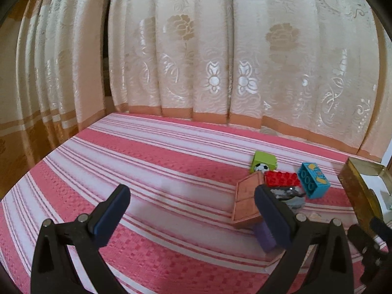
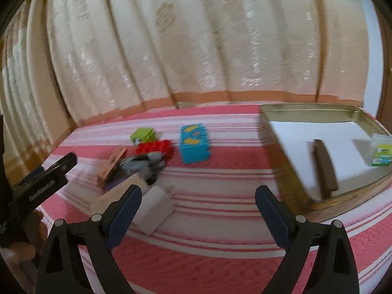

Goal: Organize rigid objects
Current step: 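Grasp the white USB charger with the right tool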

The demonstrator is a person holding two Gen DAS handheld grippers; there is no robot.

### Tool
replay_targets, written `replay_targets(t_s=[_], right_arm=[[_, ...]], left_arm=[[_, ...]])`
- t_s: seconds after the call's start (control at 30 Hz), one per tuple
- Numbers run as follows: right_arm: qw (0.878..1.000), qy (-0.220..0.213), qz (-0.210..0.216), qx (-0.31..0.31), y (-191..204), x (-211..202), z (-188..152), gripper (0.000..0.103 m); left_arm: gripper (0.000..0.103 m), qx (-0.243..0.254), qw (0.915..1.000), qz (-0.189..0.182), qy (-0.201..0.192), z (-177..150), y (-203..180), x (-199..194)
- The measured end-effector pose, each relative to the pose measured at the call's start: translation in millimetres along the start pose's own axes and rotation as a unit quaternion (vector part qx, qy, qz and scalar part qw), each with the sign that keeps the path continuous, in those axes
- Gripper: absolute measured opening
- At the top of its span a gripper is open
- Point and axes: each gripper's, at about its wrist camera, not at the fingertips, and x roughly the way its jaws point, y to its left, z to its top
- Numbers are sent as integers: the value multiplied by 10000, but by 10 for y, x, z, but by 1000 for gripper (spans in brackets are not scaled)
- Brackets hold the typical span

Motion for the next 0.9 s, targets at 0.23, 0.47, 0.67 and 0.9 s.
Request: replay_targets(t_s=[0.23, 0.47, 0.67, 0.9], right_arm=[[9955, 743, 528, -244, 244, 251, -66, 83], [9914, 1126, 673, -39, 204, 432, -77, 61], [9910, 1205, 535, -230, 82, 428, -49, 25], [9917, 1163, 401, -369, -115, 391, -19, 24]], left_arm=[[102, 186, 9998, 0, -67, -3, -51, -29], [102, 144, 9999, -62, -20, 6, -22, -10], [102, 72, 9993, -366, 0, -1, -19, -15], [102, 555, 9822, -1776, 262, -47, -282, -78]])
